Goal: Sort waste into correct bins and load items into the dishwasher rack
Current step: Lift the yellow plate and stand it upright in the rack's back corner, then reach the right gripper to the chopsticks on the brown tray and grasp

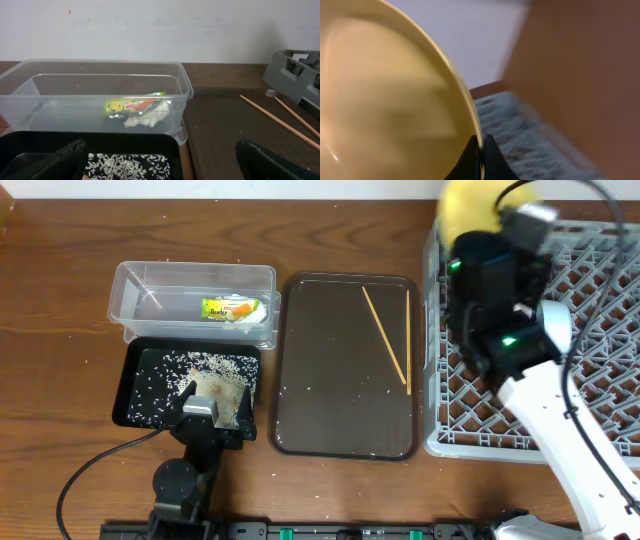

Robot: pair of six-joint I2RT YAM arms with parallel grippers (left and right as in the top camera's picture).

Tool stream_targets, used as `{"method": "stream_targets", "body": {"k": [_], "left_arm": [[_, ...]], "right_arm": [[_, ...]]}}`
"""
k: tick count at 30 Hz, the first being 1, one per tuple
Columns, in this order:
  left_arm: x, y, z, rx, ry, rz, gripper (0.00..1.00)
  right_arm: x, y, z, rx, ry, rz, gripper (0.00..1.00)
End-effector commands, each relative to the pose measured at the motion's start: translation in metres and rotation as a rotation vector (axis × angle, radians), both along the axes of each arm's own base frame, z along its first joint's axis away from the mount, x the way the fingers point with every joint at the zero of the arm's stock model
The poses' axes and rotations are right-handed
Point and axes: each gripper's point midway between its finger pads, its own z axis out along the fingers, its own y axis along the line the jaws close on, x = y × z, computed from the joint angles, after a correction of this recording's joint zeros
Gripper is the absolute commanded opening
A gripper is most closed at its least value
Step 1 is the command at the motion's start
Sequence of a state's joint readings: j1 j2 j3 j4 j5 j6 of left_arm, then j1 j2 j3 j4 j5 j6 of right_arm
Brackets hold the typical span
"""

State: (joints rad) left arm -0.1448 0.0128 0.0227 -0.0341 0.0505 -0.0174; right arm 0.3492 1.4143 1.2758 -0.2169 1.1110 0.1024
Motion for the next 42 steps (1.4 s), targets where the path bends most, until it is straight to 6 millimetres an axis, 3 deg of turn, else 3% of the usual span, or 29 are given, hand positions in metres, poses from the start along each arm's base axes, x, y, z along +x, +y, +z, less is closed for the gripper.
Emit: {"method": "stream_targets", "body": {"k": [1, 7, 13, 17, 21, 26, 27, 29, 30, 31, 36, 40, 42], "left_arm": [[0.0, 0.002, -0.015, 0.023, 0.04, 0.005, 0.96], [0.0, 0.002, -0.015, 0.023, 0.04, 0.005, 0.96], [0.0, 0.002, -0.015, 0.023, 0.04, 0.005, 0.96], [0.0, 0.002, -0.015, 0.023, 0.04, 0.005, 0.97], [0.0, 0.002, -0.015, 0.023, 0.04, 0.005, 0.96], [0.0, 0.002, -0.015, 0.023, 0.04, 0.005, 0.96], [0.0, 0.002, -0.015, 0.023, 0.04, 0.005, 0.96], [0.0, 0.002, -0.015, 0.023, 0.04, 0.005, 0.96], [0.0, 0.002, -0.015, 0.023, 0.04, 0.005, 0.96], [0.0, 0.002, -0.015, 0.023, 0.04, 0.005, 0.96], [0.0, 0.002, -0.015, 0.023, 0.04, 0.005, 0.96], [0.0, 0.002, -0.015, 0.023, 0.04, 0.005, 0.96], [0.0, 0.002, -0.015, 0.023, 0.04, 0.005, 0.96]], "right_arm": [[-0.015, -0.06, 0.008, -0.159, 0.1, -0.239, 0.01], [0.003, -0.109, -0.006, -0.136, 0.096, -0.292, 0.01], [0.024, -0.149, -0.041, -0.212, 0.221, -0.369, 0.01], [0.042, -0.166, -0.063, -0.262, 0.282, -0.381, 0.01], [0.056, -0.165, -0.091, -0.293, 0.355, -0.362, 0.01], [0.072, -0.153, -0.127, -0.308, 0.429, -0.32, 0.01], [0.072, -0.15, -0.13, -0.309, 0.432, -0.323, 0.08], [0.073, -0.144, -0.127, -0.314, 0.419, -0.328, 0.4], [0.072, -0.141, -0.12, -0.314, 0.389, -0.348, 0.5], [0.071, -0.138, -0.11, -0.323, 0.365, -0.366, 0.53], [0.072, -0.109, -0.06, -0.359, 0.269, -0.326, 0.56], [0.075, -0.057, -0.021, -0.365, 0.177, -0.155, 0.57], [0.081, -0.019, -0.016, -0.39, 0.194, -0.002, 0.59]]}}
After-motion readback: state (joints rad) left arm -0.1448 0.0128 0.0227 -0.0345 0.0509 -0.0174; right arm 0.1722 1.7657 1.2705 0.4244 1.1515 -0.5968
